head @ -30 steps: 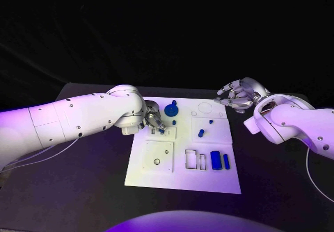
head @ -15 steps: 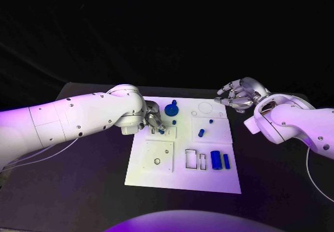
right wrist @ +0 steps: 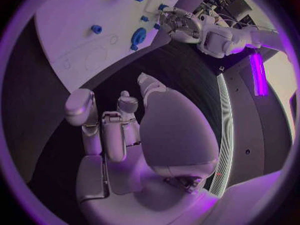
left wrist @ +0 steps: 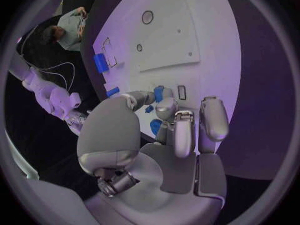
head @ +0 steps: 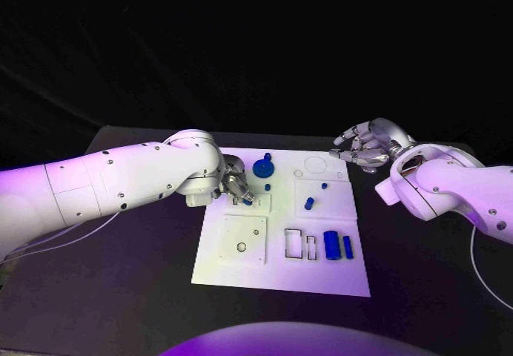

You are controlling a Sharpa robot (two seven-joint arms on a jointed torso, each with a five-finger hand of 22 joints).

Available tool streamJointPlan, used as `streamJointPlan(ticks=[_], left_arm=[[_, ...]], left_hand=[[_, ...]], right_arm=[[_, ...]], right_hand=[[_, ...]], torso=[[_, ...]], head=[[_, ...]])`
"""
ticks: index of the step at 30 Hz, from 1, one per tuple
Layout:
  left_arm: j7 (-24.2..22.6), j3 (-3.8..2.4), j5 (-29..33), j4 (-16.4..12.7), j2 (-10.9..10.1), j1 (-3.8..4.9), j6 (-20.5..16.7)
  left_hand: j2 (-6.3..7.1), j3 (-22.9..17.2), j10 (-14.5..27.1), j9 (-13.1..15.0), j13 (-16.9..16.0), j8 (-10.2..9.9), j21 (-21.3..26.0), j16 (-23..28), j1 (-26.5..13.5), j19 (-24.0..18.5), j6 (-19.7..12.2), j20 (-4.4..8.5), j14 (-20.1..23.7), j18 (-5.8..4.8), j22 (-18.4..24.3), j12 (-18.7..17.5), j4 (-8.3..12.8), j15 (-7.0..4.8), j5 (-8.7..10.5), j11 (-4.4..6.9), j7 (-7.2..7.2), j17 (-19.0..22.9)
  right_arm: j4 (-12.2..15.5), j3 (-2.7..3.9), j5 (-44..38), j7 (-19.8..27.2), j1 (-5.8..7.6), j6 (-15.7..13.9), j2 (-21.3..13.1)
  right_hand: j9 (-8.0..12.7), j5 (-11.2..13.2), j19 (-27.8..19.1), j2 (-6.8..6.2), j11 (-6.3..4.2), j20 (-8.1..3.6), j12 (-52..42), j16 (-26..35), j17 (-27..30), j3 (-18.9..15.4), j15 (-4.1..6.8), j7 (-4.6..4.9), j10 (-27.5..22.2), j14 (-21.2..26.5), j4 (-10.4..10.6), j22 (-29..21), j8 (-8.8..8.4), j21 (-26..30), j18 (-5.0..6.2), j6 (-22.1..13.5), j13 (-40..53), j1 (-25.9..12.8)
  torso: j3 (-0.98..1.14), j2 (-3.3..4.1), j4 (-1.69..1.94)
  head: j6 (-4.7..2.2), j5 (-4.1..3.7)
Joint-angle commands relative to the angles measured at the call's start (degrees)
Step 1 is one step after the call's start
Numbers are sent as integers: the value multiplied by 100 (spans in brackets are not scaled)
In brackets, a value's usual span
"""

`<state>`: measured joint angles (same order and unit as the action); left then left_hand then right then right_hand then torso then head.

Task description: Assemble the parts on the task board

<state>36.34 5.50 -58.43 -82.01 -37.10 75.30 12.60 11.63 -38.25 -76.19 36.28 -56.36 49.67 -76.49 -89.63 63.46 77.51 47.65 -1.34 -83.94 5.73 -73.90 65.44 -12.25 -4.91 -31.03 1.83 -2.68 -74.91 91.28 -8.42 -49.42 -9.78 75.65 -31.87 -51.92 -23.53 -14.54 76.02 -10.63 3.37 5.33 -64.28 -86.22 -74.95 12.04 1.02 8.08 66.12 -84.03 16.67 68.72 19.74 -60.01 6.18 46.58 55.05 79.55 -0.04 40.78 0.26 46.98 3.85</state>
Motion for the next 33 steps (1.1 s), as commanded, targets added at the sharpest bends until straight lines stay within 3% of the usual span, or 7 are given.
streamJointPlan(ticks=[1,11,15,18,22,33], left_arm=[[40,5,-71,-7,6,-8,114],[10,5,-58,-8,45,-8,129],[18,5,-8,2,64,-8,193],[18,5,11,16,79,-8,212],[21,4,27,49,106,-8,208],[38,4,52,120,135,-8,138]], left_hand=[[-32,-1248,-60,1,-7,21,-20,-37,-11,23,73,10,-606,-107,-7,35,1272,-37,-26,-3,38,-1509],[-29,-1204,-89,-21,0,22,-14,-37,-96,17,103,16,-606,-107,-11,34,1260,-42,35,-9,38,-1509],[-11,-910,-127,-81,71,-7,37,-37,-302,-6,98,22,-606,-103,0,-21,1157,-48,317,11,77,-1509],[-9,-759,-130,-115,88,-30,58,-37,-376,-5,96,28,-606,-103,2,-37,1078,-58,377,22,100,-1509],[-7,-547,-131,-192,83,-78,92,-37,-503,4,149,42,-606,-105,1,-34,888,-78,638,45,132,-1509],[9,-283,-118,-315,75,-152,137,-37,-643,28,246,59,-606,-106,-7,-22,530,-93,1131,55,146,-1509]], right_arm=[[8,0,-23,26,-5,47,-1],[8,0,-23,26,-5,46,1],[6,0,-23,27,-5,47,1],[3,0,-23,27,-6,47,4],[1,0,-23,29,-7,49,7],[11,0,-24,25,-7,51,-5]], right_hand=[[-8,-20,7,19,-19,-12,-7,11,-621,26,-13,-17,16,-338,1,2,23,11,63,-40,-2,-55],[-8,-35,10,16,-22,-15,-6,12,-621,40,-10,-20,15,-340,-1,2,41,17,63,-46,-15,-75],[-8,-35,10,16,-22,-15,-6,12,-621,40,-10,-20,15,-340,-1,2,41,17,63,-46,-15,-75],[-8,-35,10,16,-22,-15,-6,12,-621,40,-10,-20,15,-340,-1,2,41,17,63,-46,-15,-75],[-8,-35,10,16,-22,-15,-6,12,-621,40,-10,-20,15,-340,-1,2,41,17,63,-46,-15,-75],[-8,-41,9,15,-23,-17,-2,16,-614,50,-9,-21,11,-338,-1,-2,52,26,64,-51,-29,-90]], torso=[[-2,0,1],[0,-2,-1],[4,-1,1],[4,0,-1],[4,-2,-1],[2,0,-4]], head=[[3,-5],[15,-1],[25,-8],[26,-8],[25,-20],[24,-39]])
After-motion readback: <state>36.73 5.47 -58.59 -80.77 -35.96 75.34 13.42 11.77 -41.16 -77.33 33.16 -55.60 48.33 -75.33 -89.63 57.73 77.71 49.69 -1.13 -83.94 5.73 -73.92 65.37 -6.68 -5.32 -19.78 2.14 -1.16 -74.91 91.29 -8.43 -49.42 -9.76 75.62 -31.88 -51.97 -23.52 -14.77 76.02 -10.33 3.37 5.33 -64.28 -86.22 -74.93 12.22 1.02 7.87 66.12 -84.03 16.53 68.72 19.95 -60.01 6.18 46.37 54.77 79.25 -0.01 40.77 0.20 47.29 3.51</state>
